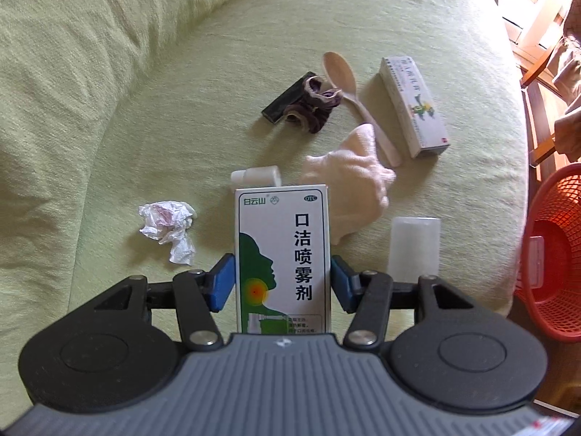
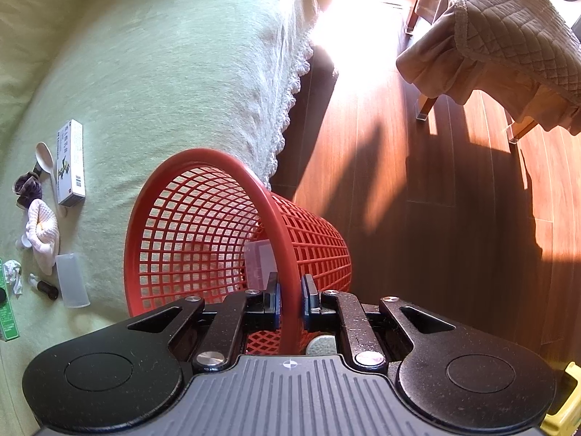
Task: Organize objects
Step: 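Carry the spray box into the red basket and release it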
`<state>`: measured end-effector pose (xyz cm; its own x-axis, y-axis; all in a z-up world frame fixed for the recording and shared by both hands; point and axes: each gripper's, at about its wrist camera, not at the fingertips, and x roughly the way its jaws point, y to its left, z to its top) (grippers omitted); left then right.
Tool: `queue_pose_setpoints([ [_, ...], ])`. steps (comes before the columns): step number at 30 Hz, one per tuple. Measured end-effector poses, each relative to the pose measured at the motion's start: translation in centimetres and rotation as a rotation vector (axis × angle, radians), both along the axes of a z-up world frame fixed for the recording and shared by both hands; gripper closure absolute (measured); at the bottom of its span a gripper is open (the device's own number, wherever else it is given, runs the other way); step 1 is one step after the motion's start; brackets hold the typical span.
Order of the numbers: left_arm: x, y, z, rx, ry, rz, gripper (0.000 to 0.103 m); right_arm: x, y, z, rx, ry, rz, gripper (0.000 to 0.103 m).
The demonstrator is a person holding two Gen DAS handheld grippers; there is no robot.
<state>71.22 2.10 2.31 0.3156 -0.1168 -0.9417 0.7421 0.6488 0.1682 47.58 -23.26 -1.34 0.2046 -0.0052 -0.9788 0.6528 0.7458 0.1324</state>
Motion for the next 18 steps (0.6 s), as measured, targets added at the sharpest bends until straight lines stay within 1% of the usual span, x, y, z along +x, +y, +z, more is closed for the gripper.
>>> queue_pose_setpoints([
  [5, -3.7, -2.0, 2.2, -0.034, 0.033, -0.024, 0.052, 0.1, -0.1, 0.1, 0.007, 0.000, 0.006, 0.096],
  [8, -5.9, -3.3, 3.4, -0.023, 0.040, -0.035, 0.052, 0.2, -0.2, 0.1, 0.010, -0.003, 0.013, 0.096],
  [11, -7.8, -4.2, 4.6, -0.032, 0.050, -0.039, 0.052, 0.2, -0.3, 0.0, 0.014, -0.007, 0.017, 0.096],
  [15, -10.4, -6.0, 5.5, -0.046, 0.071, -0.071, 0.052, 0.0, -0.3, 0.0, 0.017, -0.010, 0.023, 0.096],
  [18, -12.4, -7.5, 5.4, -0.057, 0.096, -0.095, 0.052, 0.1, -0.2, 0.0, 0.017, -0.011, 0.031, 0.096],
])
